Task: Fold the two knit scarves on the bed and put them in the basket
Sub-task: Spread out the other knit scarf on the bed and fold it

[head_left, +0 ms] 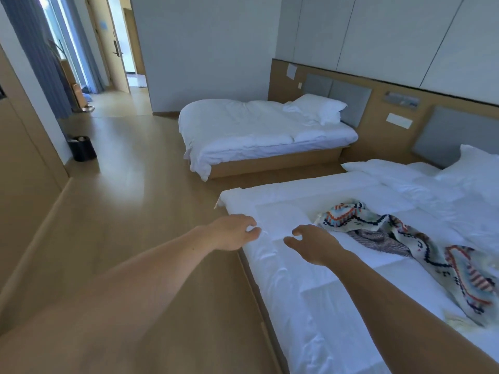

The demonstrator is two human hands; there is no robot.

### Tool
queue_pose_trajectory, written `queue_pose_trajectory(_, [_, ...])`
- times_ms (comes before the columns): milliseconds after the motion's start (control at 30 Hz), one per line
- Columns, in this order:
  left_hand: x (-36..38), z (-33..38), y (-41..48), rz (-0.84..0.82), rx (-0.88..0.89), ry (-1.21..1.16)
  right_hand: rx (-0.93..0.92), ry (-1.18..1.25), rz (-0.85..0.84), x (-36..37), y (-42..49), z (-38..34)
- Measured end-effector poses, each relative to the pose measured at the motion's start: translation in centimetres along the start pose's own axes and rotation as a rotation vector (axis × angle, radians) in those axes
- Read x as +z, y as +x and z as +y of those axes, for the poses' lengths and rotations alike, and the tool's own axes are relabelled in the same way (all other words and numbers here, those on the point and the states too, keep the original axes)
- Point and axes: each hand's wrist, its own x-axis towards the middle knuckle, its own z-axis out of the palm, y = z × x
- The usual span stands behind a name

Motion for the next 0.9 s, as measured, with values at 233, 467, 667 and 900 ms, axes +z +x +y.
queue_pose_trajectory(233, [-0.3,2.3,13.6,-0.134,0.188,0.098,0.195,0.045,0.002,-1.1,7.2,6.5])
queue_pose_trajectory(467, [1.5,8.2,28.5,-0.272,0.283,0.208,0.348,0.208,0.051,-2.0,16.6,16.3])
queue_pose_trajectory(667, [3.7,12.4,38.9,-0.377,0.341,0.265,0.469,0.257,0.013,-1.7,21.6,24.0])
queue_pose_trajectory(900, [9.2,14.0,50.5,-0.471,0.432,0.366,0.614,0.246,-0.033,0.4,27.2,31.1])
